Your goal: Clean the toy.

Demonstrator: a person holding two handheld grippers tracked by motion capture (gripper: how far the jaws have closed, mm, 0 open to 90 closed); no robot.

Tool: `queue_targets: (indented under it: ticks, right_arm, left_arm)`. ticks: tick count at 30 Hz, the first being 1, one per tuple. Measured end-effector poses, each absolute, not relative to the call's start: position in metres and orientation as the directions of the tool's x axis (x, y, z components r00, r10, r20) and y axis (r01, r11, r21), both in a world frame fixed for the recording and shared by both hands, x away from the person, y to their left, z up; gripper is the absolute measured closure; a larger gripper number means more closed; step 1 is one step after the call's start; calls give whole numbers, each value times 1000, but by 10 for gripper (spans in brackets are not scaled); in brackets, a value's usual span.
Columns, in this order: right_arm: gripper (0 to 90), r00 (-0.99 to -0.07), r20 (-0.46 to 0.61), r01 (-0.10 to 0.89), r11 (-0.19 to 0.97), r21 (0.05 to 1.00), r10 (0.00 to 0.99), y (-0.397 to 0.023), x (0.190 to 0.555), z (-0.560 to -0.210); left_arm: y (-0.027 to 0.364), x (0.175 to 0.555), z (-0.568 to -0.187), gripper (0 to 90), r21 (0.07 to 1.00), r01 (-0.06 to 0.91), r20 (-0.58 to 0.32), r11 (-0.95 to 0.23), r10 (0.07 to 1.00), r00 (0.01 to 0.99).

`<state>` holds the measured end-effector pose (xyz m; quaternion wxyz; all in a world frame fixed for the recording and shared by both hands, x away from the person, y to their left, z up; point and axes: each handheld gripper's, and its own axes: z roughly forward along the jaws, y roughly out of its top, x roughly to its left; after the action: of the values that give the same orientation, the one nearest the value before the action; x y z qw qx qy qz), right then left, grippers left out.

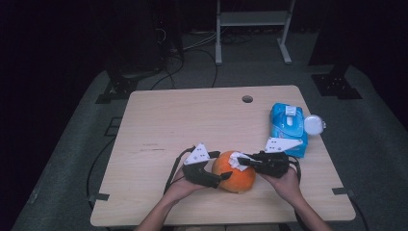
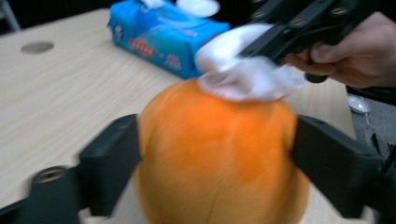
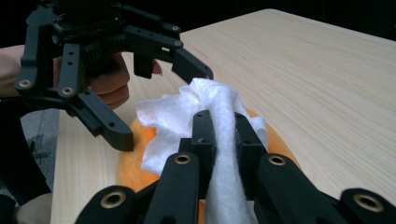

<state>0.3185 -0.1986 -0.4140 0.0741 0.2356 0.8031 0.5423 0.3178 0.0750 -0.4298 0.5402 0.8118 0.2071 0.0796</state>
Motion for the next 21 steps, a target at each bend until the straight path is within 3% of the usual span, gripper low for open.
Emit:
queue_targets:
  ticks: [3,4,8,12,17,21]
  right_arm:
    - [816,-877,136,301,308,903,460,-199,319,-414]
    - [816,-876,139,304,306,902,461,-199,319,-415]
    - [815,-877,126,289,302,908,463,-195,317,-410]
    - [815,-902,101,242,298,924,419,-183,308,-401]
    - [817,-909,106,242,306,921,402,-186,309,-401]
    - [819,-901,113,259,309,915,420,-195,312,-406]
  left_arm:
    - [77,323,-437,85,896,318,-169,-311,424,890]
    - [78,323,-438,129,894,323,-181,-311,409,895]
    - [73,317,-430,280,903,263,-108,-341,413,904]
    - [67,308,-422,316,907,211,-48,-365,407,912]
    - [63,304,-420,285,913,201,-46,-355,398,916]
    - [65,310,-424,134,915,232,-81,-329,414,907]
